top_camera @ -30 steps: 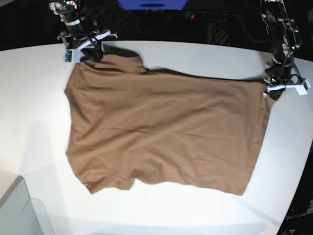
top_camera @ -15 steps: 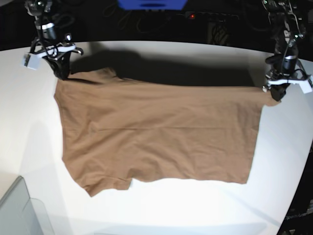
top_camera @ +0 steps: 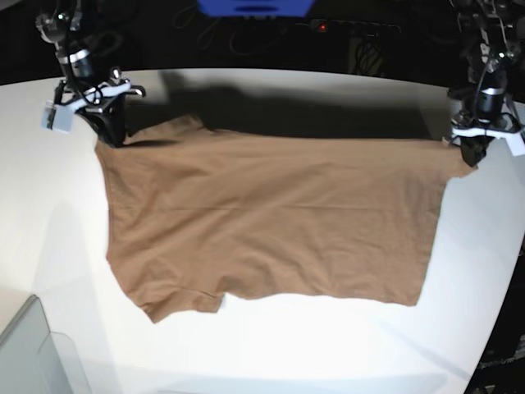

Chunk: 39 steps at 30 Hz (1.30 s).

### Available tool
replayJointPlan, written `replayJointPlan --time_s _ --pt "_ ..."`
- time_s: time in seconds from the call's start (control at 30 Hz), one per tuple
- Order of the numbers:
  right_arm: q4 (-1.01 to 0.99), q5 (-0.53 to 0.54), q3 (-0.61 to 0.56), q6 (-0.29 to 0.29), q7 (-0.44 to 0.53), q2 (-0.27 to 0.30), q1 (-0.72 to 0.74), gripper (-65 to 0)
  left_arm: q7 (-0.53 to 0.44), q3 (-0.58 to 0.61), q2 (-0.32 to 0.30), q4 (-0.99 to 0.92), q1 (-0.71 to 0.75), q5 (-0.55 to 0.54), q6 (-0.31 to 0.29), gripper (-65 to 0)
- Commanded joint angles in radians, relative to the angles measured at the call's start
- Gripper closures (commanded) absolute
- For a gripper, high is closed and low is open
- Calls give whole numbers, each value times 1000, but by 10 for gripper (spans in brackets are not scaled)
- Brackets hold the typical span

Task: Layout the t-shirt on the table in an organized manner, then fold the t-shirt properly
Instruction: 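Lift the shirt edge with both grippers and drag it toward the robot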

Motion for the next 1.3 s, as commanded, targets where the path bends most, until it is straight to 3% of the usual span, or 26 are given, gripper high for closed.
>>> replayJointPlan --time_s 0.0,0.3,0.5,0.67,0.93,1.27 --pt "12 13 7 6 3 13 21 0 -26 -5 -12 21 -19 15 -7 -1" --pt "-72 11 4 6 -158 94 228 0 -26 130 -15 -48 -191 257 -7 -1" --pt "-165 11 -37 5 -206 146 337 0 -26 219 -15 -154 -324 418 -7 -1" --pt "-238 11 -76 5 -203 149 388 0 -26 242 -15 -207 -396 506 -9 -1" --pt "-358 11 -145 5 -195 195 463 0 -26 241 -15 -328 -444 524 -9 -1" --pt "-439 11 -151 5 -195 198 523 0 -26 236 -17 -445 -499 526 -9 -3"
